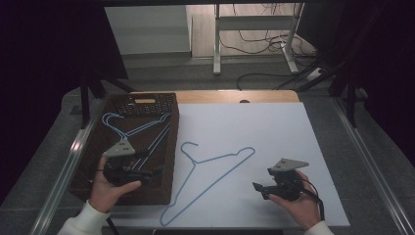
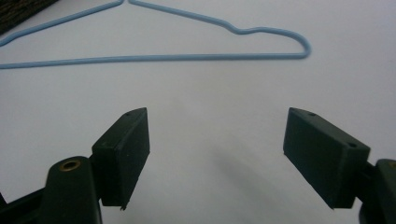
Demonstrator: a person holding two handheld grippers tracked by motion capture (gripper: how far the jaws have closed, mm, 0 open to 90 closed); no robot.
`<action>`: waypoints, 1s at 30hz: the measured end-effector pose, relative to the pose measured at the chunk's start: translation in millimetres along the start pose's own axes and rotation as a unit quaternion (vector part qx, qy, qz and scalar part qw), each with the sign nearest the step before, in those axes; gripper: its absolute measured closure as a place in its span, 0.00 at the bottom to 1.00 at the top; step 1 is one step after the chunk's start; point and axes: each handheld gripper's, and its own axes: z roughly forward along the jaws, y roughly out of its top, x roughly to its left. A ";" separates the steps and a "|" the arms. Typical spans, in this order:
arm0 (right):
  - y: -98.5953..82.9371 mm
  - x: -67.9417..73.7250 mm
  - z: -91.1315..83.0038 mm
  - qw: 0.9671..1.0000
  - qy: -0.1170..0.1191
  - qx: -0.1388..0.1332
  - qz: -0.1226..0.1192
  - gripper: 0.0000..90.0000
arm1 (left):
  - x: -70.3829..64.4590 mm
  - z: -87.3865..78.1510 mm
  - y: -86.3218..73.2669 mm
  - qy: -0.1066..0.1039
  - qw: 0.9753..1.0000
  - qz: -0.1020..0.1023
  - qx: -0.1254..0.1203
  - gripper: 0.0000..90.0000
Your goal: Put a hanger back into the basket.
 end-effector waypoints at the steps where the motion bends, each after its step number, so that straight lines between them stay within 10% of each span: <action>1: 0.9 2.0 1.5 1.000 0.001 0.000 -0.004 0.26 | -3.3 3.1 -0.3 -0.004 1.000 0.005 0.004 0.22; 22: 53.0 23.8 45.2 0.998 0.068 -0.004 -0.006 0.42 | -7.5 14.9 -7.9 -0.013 1.000 0.004 0.018 0.21; 30: 79.3 29.5 111.5 0.994 0.075 0.080 -0.013 0.95 | -5.5 15.8 -10.1 -0.013 1.000 -0.001 0.022 0.21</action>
